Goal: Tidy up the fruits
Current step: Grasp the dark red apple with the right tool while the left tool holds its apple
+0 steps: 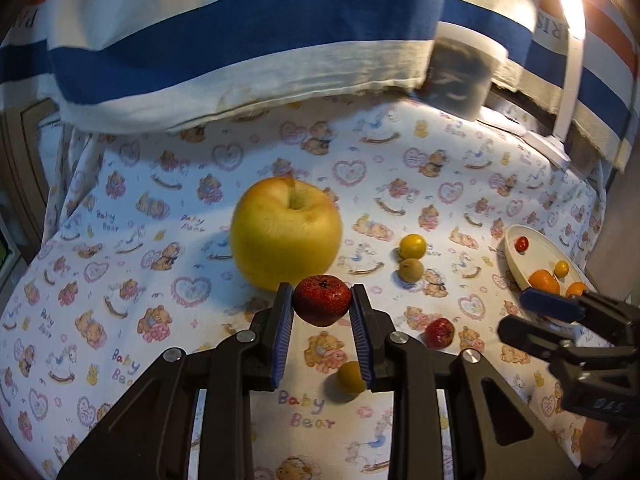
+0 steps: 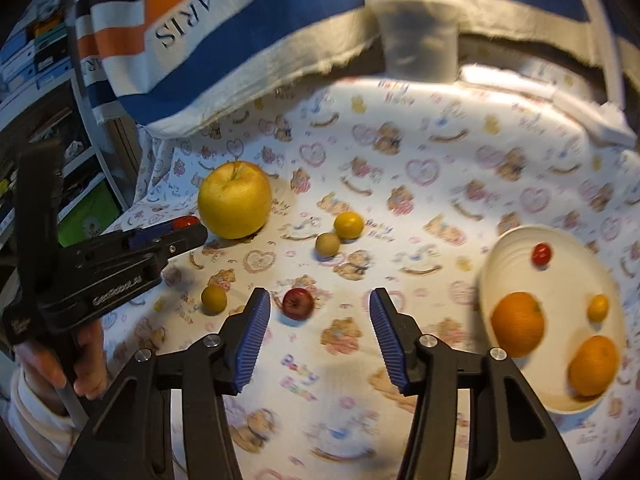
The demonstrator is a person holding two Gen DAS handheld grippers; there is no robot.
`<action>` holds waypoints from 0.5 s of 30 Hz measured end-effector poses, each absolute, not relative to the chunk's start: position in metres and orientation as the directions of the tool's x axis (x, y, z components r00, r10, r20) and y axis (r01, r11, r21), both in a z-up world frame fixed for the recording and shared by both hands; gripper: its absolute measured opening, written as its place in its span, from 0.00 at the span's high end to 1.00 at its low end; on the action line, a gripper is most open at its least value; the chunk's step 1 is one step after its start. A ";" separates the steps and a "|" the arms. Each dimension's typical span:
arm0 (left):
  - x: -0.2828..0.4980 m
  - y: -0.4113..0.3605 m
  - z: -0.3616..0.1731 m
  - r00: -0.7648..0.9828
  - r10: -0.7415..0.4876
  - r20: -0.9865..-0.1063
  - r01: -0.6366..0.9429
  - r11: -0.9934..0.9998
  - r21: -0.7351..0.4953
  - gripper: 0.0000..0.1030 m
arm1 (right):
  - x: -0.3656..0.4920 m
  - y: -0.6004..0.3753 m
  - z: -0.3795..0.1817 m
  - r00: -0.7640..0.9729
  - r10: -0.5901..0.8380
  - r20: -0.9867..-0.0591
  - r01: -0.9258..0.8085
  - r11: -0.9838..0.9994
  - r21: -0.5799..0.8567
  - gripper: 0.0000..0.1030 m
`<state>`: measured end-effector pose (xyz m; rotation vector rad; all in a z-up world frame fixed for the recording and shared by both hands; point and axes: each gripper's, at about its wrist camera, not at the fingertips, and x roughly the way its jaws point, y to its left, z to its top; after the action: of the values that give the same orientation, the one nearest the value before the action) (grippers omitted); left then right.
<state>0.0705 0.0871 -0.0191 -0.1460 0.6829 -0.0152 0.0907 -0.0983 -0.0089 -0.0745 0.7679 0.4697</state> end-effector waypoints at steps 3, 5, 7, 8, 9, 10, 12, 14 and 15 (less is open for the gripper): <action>0.072 0.090 -0.020 0.771 -0.062 -0.634 -0.042 0.988 -0.147 0.74 | 0.100 -0.085 -0.017 0.611 0.355 -0.708 -0.414 0.905 0.096 0.49; 0.072 0.091 -0.020 0.772 -0.050 -0.634 -0.051 0.989 -0.141 0.74 | 0.106 -0.077 -0.023 0.599 0.325 -0.732 -0.396 0.914 0.081 0.50; 0.071 0.094 -0.019 0.775 -0.043 -0.630 -0.065 0.987 -0.147 0.74 | 0.110 -0.070 -0.028 0.587 0.311 -0.748 -0.392 0.917 0.074 0.51; 0.071 0.096 -0.017 0.779 -0.046 -0.625 -0.069 0.985 -0.158 0.74 | 0.111 -0.067 -0.031 0.581 0.310 -0.752 -0.393 0.916 0.074 0.53; 0.070 0.098 -0.016 0.783 -0.049 -0.620 -0.069 0.984 -0.166 0.74 | 0.112 -0.065 -0.033 0.575 0.309 -0.757 -0.395 0.916 0.073 0.56; 0.069 0.099 -0.015 0.786 -0.045 -0.616 -0.072 0.984 -0.163 0.73 | 0.112 -0.064 -0.035 0.570 0.308 -0.761 -0.396 0.915 0.074 0.60; 0.068 0.098 -0.013 0.793 -0.017 -0.609 -0.085 0.987 -0.138 0.74 | 0.114 -0.061 -0.038 0.562 0.306 -0.769 -0.394 0.916 0.076 0.60; 0.069 0.098 -0.013 0.793 -0.013 -0.609 -0.084 0.988 -0.130 0.74 | 0.115 -0.059 -0.040 0.558 0.301 -0.773 -0.390 0.918 0.075 0.60; 0.069 0.097 -0.014 0.792 -0.018 -0.611 -0.080 0.988 -0.133 0.74 | 0.116 -0.058 -0.042 0.557 0.298 -0.775 -0.389 0.918 0.073 0.60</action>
<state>0.0689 0.0972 -0.0136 -0.1555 0.6570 0.0339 0.1160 -0.0583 -0.0417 -0.1108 0.8928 0.4063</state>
